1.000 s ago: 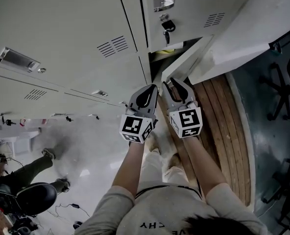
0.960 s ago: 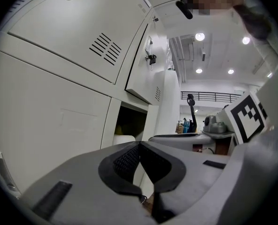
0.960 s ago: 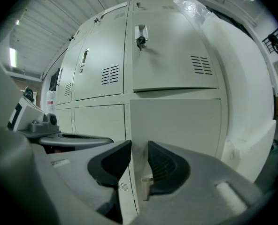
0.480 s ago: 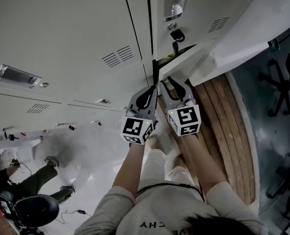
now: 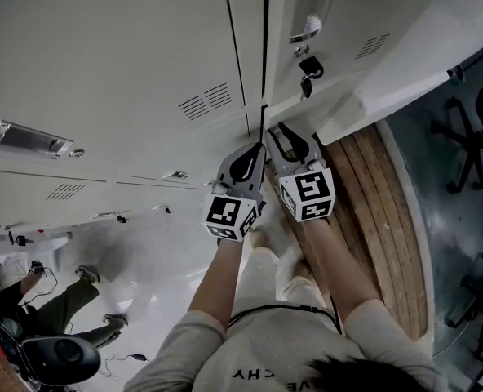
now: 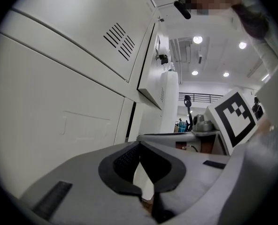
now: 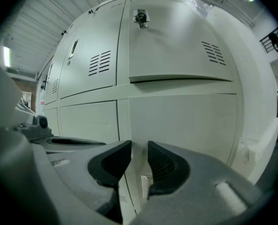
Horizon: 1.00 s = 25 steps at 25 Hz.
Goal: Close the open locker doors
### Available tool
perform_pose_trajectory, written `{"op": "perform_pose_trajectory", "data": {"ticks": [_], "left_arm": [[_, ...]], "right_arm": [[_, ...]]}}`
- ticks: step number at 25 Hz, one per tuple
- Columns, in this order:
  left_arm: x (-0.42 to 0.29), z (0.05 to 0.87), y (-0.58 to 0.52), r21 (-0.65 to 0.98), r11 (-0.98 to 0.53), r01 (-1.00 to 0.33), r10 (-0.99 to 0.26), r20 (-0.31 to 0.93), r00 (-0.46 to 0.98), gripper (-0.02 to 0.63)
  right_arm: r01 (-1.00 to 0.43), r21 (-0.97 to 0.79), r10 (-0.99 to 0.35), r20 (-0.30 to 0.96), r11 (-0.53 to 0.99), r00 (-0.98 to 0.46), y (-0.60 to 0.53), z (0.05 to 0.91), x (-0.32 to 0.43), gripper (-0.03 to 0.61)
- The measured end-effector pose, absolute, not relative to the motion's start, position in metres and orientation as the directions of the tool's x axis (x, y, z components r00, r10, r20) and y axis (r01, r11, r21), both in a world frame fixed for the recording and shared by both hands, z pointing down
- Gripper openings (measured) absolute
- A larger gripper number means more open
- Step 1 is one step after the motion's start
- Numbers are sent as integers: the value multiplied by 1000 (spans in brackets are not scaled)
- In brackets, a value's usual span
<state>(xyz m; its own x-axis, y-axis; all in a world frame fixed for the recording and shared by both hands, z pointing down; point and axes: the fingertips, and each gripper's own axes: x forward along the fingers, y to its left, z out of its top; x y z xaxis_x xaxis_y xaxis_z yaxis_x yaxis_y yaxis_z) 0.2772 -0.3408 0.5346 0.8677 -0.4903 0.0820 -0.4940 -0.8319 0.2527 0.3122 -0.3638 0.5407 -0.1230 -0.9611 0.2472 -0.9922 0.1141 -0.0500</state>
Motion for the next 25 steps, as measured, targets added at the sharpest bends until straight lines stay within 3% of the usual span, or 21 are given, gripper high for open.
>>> {"op": "perform_pose_trajectory", "data": {"ticks": [25], "left_arm": [[258,545,-349,273,-823,-499,-494,91,865,-2]], "right_arm": [[-995,-79,-961,263,61,-80,-388,551,316,86]]}}
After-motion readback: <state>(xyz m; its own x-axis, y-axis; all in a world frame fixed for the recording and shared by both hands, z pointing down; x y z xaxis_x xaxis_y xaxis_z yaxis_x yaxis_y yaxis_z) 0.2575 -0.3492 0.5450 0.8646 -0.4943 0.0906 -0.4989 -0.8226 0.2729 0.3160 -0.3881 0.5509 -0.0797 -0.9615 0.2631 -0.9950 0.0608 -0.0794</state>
